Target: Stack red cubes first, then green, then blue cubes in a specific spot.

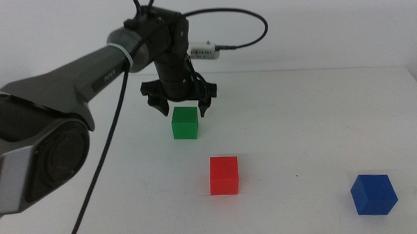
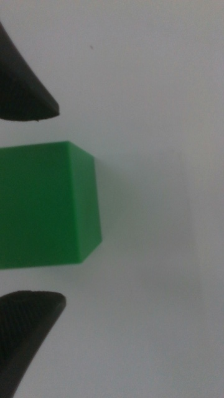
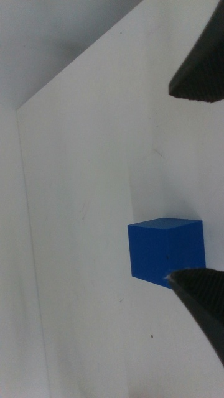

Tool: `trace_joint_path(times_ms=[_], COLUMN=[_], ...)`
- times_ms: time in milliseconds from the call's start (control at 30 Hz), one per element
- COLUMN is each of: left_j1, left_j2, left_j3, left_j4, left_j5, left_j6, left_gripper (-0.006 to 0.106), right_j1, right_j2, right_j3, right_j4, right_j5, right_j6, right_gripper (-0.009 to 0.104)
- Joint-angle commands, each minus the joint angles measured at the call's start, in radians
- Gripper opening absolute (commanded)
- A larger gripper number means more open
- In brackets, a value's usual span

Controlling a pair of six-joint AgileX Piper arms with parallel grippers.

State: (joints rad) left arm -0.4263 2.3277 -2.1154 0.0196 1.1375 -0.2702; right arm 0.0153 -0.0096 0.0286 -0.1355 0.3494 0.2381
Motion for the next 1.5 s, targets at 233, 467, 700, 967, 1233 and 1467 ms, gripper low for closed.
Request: trace_joint_path(times_ms=[233, 467, 700, 967, 1233, 1467], left_j1=[0.001, 0.019, -0.004, -0.132, -0.262, -0.319], left_j2=[-0.013, -0.011, -0.131, -0.365, -0.449, -0.434], left_j3=[-0.035, -0.04, -0.017, 0.235, 0.348, 0.352], left_j4=[-0.008, -0.091, -0.072, 0.081, 0.128, 0.129], left_j5=[-0.077, -0.053, 0.047, -0.006, -0.016, -0.021], left_j6=[0.005, 0.009, -0.062, -0.257, -0.429, -0.485], left_gripper=[0.078, 0.032, 0.022, 0.022, 0.022, 0.022], right_j1=[0.003, 0.003, 0.003, 0.003, 0.003, 0.003], right_j2=[-0.023, -0.023, -0.023, -0.023, -0.023, -0.023], right_j3=[-0.026, -0.026, -0.026, -0.026, -0.026, -0.026], right_j4=[-0.016, -0.016, -0.016, -0.016, -0.016, -0.016], right_j5=[-0.076, -0.076, -0.076, -0.076, -0.076, -0.076], right_j6=[-0.009, -0.009, -0.009, -0.009, -0.009, -0.009], right_gripper=[0.085, 0.085, 0.085, 0.085, 0.085, 0.085])
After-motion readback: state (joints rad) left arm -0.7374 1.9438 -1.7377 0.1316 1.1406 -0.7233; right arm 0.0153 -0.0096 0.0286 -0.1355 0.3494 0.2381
